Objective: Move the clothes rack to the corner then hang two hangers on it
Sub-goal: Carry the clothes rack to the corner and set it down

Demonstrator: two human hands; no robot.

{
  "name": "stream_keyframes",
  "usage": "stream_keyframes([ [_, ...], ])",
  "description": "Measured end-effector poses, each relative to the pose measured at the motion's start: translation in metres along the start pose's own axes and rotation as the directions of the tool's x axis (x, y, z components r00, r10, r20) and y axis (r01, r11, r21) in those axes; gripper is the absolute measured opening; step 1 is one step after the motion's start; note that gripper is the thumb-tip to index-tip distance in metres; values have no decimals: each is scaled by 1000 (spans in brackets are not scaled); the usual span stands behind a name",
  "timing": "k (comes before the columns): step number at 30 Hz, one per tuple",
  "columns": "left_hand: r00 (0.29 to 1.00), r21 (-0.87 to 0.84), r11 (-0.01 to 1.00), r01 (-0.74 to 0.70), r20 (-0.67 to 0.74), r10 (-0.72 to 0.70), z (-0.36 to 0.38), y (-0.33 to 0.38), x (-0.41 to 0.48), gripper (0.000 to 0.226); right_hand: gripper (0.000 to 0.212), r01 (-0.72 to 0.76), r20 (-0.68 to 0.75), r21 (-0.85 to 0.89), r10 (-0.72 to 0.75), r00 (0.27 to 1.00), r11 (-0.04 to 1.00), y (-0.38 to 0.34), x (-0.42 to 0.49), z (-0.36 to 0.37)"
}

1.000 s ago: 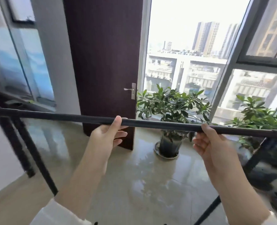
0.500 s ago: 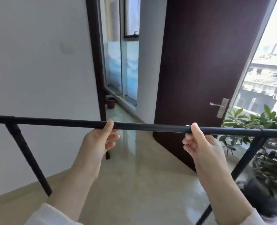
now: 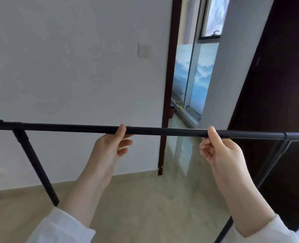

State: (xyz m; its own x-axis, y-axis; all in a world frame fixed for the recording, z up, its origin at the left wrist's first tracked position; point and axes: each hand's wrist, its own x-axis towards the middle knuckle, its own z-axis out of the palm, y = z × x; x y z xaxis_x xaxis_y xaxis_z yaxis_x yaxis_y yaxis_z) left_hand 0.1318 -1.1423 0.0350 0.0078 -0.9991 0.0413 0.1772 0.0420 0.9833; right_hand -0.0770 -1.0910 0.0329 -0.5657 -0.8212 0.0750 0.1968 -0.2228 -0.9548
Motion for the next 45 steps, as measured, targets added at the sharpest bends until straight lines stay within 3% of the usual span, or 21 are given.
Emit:
stream_keyframes([
  [12, 999, -26, 1000, -11, -37, 10, -107, 26, 144, 22, 23, 9, 85, -19, -8, 996, 1000, 41, 60, 170],
  [23, 997, -14, 999, 35, -61, -36, -172, 12, 250, 22, 22, -55, 117, -6, 55, 992, 998, 97, 116, 275],
  [38, 982, 14, 997, -70, -174, 72, -219, 39, 389, 23, 18, -52, 255, 7, 48, 966, 999, 118, 227, 406],
  [45, 991, 9, 997, -76, -114, 76, -240, 48, 468, 22, 17, -61, 237, 18, 55, 970, 998, 132, 275, 465],
])
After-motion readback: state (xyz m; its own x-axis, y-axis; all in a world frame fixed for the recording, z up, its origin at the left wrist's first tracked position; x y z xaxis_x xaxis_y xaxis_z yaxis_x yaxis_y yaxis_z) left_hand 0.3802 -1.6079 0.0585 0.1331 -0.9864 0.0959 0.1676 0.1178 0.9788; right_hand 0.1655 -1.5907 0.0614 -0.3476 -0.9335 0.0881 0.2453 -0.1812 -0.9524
